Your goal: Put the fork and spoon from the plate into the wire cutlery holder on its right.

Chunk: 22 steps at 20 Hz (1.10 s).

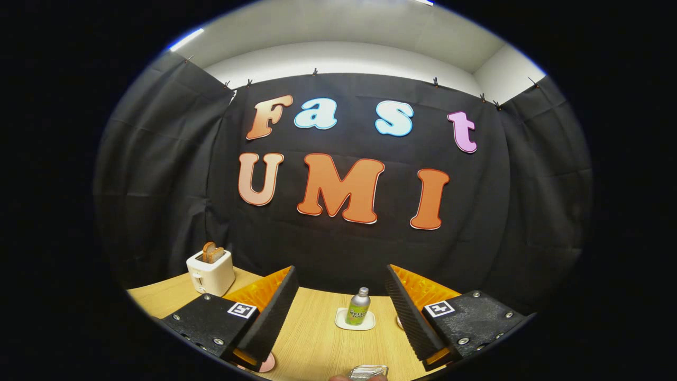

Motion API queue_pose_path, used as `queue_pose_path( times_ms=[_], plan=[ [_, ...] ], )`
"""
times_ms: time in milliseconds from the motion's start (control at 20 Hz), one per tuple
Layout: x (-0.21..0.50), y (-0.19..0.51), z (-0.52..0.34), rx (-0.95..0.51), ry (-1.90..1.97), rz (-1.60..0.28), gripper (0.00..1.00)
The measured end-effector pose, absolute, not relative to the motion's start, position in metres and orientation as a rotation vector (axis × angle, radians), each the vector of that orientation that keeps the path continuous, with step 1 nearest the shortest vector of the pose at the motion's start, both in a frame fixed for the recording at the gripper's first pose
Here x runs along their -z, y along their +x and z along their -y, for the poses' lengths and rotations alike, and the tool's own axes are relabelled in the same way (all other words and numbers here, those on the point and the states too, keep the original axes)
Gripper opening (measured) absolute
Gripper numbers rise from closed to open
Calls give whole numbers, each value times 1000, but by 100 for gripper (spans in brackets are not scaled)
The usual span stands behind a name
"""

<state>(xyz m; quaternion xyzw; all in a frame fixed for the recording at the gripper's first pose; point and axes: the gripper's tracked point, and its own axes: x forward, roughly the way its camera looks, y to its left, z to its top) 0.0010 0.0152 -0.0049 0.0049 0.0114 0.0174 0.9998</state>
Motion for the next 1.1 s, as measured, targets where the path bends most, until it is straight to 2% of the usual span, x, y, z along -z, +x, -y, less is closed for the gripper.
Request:
queue_pose_path(
  times_ms=[450,1100],
  plan=[
    [33,5,-49,-96,21,-88,99],
    [138,14,-132,-225,-15,-410,99]
  ],
)
